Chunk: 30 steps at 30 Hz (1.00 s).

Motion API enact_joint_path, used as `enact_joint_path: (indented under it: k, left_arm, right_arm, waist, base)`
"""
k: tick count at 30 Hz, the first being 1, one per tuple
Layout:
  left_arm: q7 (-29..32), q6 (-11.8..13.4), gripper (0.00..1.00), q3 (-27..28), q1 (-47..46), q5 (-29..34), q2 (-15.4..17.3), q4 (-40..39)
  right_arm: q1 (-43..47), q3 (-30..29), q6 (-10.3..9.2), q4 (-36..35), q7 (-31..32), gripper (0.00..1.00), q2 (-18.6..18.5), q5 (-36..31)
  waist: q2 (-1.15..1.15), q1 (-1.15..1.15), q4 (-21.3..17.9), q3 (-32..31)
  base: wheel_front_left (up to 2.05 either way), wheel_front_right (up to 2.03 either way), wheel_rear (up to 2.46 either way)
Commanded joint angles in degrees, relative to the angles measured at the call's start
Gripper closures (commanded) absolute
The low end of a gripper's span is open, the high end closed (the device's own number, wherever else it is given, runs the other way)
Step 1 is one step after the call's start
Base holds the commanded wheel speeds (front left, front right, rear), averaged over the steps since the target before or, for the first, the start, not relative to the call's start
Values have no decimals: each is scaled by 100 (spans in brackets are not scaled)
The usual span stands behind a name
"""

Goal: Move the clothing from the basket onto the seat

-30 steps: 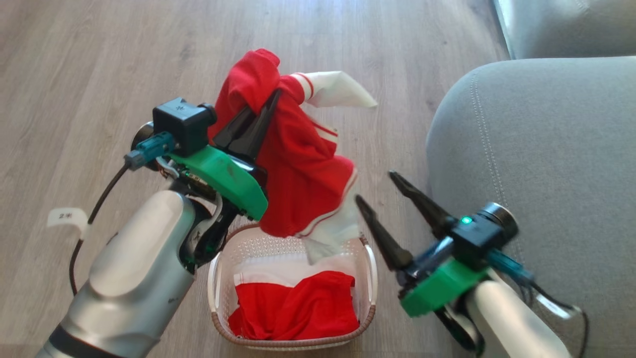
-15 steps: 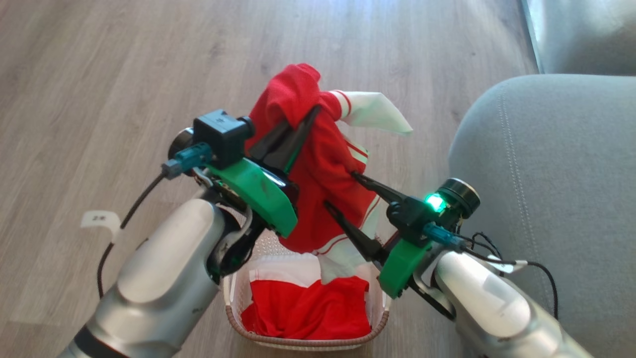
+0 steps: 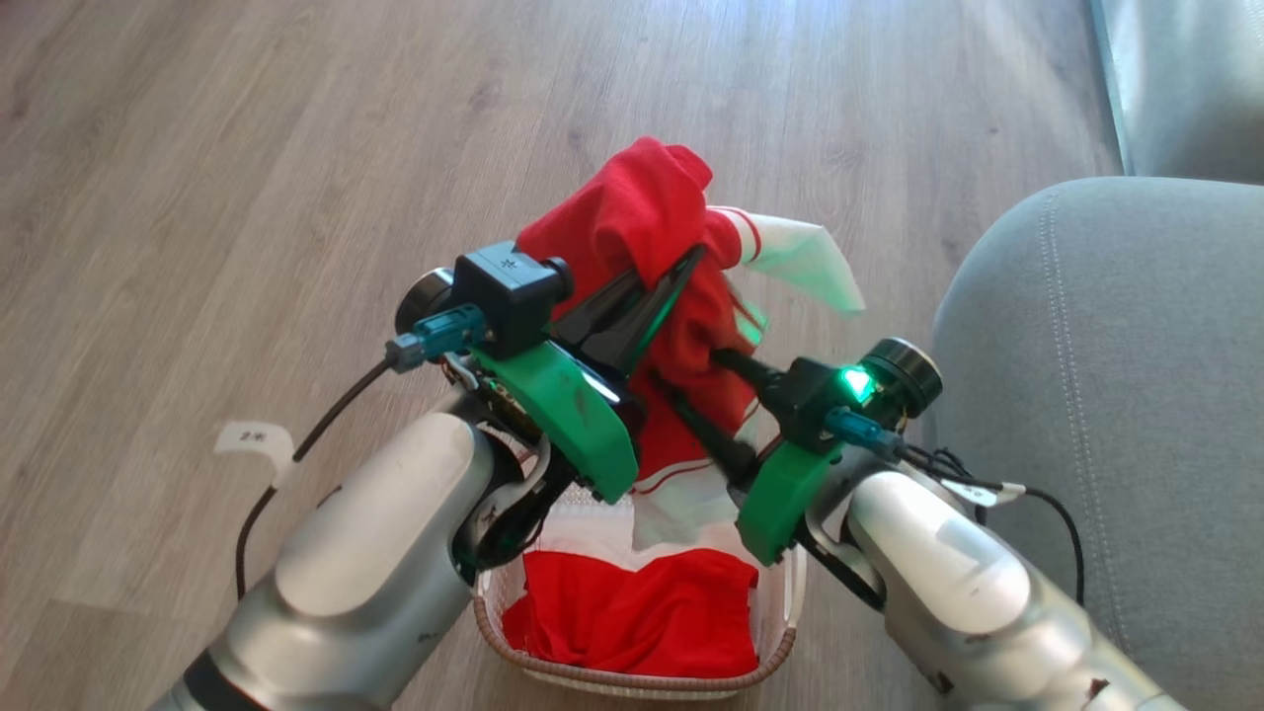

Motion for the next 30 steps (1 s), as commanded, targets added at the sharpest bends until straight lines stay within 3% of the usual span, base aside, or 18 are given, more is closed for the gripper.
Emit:
enact_joint_path:
  k: [1, 11, 22, 29, 30]
  left_arm:
    - [-5, -10, 100, 195, -313, -53, 41, -209]
    - [-72, 74, 100, 296, -270, -106, 158, -121]
    - [-134, 174, 100, 373, -1, -172, 404, -107]
    - [-102, 216, 100, 301, 168, -176, 476, -208]
    - [-102, 224, 58, 291, 184, -176, 478, -230]
  right_arm:
    - [-232, 1, -2, -144, -29, 100, 128, 67]
    - [-17, -406, -2, -586, -29, 100, 63, 282]
    - [806, -1319, -2, -1898, -29, 100, -112, 297]
    - [1125, -1861, -2, -2320, -29, 100, -123, 240]
    - [1176, -1928, -2, -2378, -29, 100, -125, 230]
  waist:
    - [0, 0, 10, 14]
    - [0, 0, -42, 66]
    - [0, 0, -255, 88]
    - [0, 0, -392, 68]
    - [0, 0, -418, 64]
  base:
    - [0, 0, 0]
    - [0, 0, 0]
    - [0, 0, 0]
    - [0, 0, 0]
    - [0, 0, 0]
